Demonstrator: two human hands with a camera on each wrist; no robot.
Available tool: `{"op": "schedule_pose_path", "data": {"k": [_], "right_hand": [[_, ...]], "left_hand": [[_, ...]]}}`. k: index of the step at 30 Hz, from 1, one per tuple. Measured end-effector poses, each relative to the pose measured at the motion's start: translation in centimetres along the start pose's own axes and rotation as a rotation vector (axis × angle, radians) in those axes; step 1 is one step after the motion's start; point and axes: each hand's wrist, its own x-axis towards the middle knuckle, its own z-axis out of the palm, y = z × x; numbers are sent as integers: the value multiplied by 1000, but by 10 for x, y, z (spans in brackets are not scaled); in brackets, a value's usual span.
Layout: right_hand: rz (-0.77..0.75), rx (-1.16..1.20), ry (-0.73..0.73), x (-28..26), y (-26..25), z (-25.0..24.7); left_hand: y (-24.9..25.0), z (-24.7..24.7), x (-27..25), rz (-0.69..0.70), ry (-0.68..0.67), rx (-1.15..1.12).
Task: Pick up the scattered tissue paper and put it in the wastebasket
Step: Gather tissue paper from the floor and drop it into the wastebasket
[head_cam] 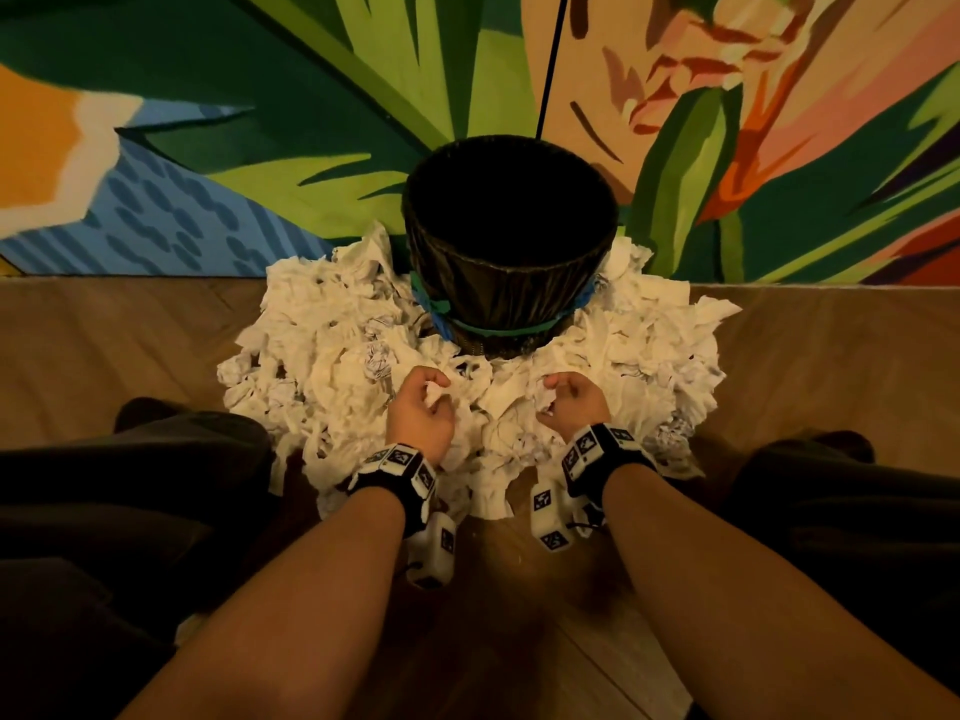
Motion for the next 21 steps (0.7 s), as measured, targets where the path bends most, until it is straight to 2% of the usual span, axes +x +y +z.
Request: {"op": "schedule_pose_path", "data": {"k": [2,5,9,15,18,21], "right_hand": [[35,81,56,0,-1,-1],[57,99,36,-1,-2,-1],[174,348,-48,-6,-9,7],[250,542,-79,-4,-16,12],[318,633,-99,-3,-18,17],[373,621,-112,-3,-12,24]], "left_hand": [[3,-8,5,-5,44,-34],[10,-18,15,-42,127,-69],[10,-29,30,-222,155,-313],[3,-32,26,-191,222,-87],[2,-31,28,-236,148,-133],[-1,-24,21,-195,-76,-50]]}}
